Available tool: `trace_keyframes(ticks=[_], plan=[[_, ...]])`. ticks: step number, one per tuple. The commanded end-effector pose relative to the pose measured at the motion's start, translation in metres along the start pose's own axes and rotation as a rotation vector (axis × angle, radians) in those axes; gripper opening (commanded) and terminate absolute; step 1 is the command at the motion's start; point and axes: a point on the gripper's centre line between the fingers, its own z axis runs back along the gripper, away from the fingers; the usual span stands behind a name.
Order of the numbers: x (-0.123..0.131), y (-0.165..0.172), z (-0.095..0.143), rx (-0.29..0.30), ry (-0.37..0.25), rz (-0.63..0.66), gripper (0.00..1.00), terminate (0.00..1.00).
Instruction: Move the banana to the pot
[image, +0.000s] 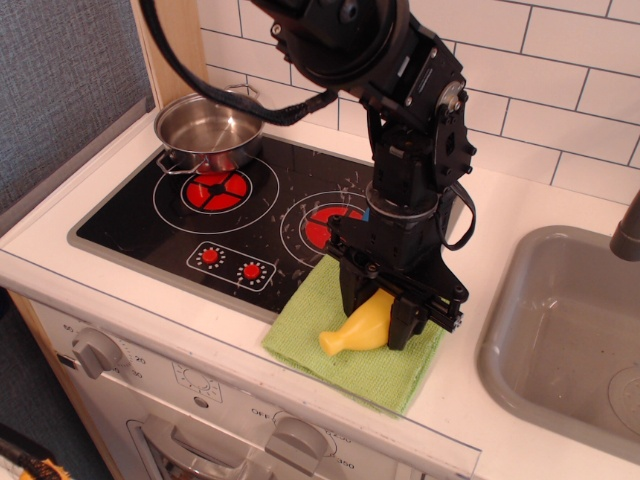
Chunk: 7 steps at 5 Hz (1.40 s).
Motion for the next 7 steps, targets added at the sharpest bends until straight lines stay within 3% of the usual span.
trace_keyframes(ticks=[1, 2, 4, 6, 7], plan=[[0.027, 0.04, 0.058, 0.005, -0.148, 0.098, 0.0, 0.0], [0.04, 0.1, 0.084, 0.002, -0.205, 0.294, 0.0, 0.0], [0.051, 0.198, 0.081, 0.054, -0.161, 0.568, 0.0, 0.0], [0.048, 0.227, 0.064, 0.081, -0.089, 0.64, 0.0, 0.0], [0.037, 0.236, 0.062, 0.071, -0.067, 0.656, 1.0, 0.0]])
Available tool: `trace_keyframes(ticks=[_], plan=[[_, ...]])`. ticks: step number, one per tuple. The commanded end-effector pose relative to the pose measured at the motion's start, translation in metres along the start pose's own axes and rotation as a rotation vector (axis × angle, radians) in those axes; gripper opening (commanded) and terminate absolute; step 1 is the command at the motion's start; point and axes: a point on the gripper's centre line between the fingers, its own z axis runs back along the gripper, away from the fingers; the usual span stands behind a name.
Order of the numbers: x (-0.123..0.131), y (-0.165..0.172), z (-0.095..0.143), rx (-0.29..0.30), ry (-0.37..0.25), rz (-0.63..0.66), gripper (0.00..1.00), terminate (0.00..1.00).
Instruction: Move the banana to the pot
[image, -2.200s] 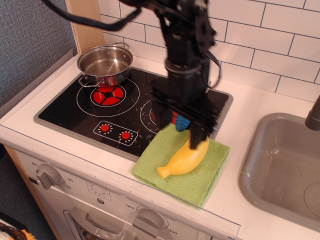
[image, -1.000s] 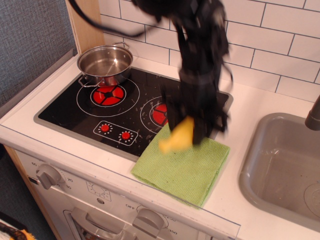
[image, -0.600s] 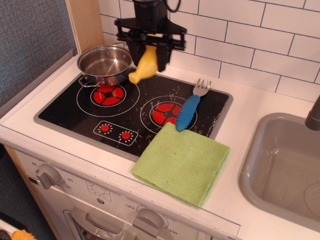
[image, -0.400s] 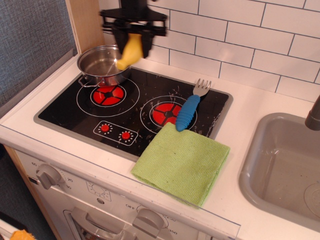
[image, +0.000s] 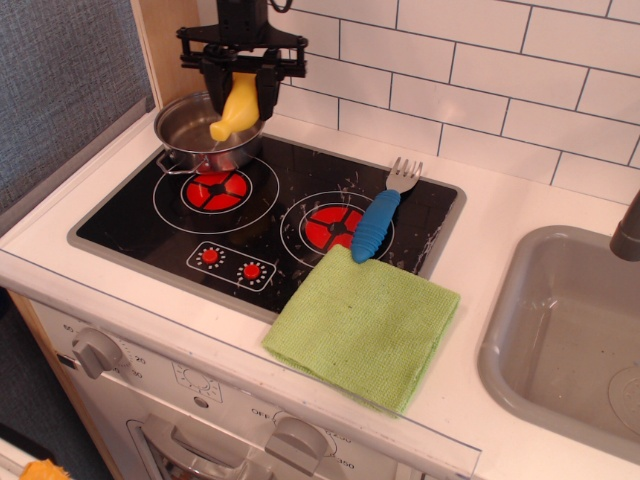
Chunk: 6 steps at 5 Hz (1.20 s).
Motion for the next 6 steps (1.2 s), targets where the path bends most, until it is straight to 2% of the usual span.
trace_keyframes(ticks=[1, 3, 4, 5, 6], plan=[[-0.011, 0.03, 0.015, -0.008, -0.024, 0.037, 1.0, 0.0], [-0.03, -0.004, 0.044, -0.032, -0.108, -0.095, 1.0, 0.0], [-0.049, -0.025, 0.05, -0.065, -0.148, -0.248, 1.0, 0.0], [-0.057, -0.03, 0.042, -0.068, -0.143, -0.34, 1.0, 0.0], [-0.057, -0.03, 0.042, -0.068, -0.143, -0.34, 1.0, 0.0]])
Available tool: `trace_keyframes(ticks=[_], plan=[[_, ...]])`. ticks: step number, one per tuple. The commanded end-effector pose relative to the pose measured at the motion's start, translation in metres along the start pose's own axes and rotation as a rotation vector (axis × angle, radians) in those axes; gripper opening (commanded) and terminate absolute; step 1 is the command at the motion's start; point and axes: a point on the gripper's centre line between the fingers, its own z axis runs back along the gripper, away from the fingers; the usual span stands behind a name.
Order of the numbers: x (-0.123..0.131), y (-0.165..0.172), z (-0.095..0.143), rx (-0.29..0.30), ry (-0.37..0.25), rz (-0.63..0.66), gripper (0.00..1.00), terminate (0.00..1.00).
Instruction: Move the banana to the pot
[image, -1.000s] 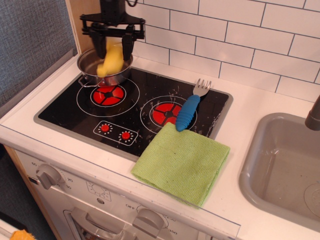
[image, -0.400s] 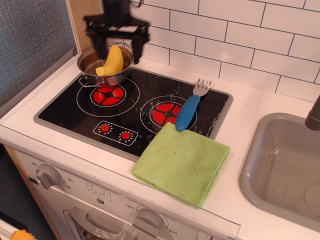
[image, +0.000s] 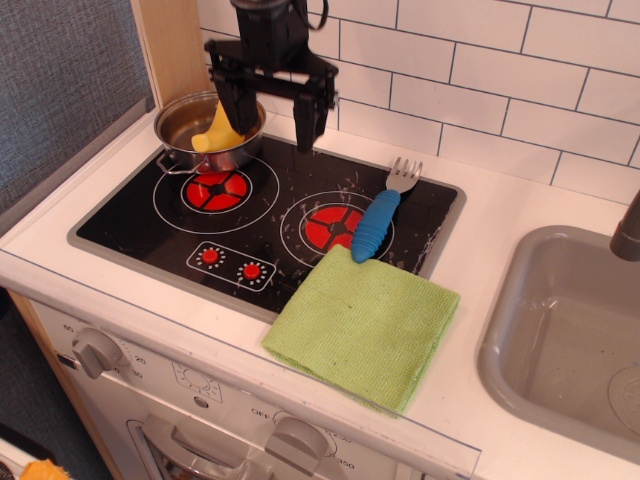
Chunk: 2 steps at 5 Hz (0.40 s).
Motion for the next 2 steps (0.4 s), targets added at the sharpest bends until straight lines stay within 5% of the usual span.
trace_keyframes(ticks=[1, 2], plan=[[-0.0074, 0.0113, 0.0241, 0.011, -0.068, -0.007, 1.0, 0.0], [-0.0074, 0.0113, 0.0241, 0.011, -0.068, -0.007, 1.0, 1.0]])
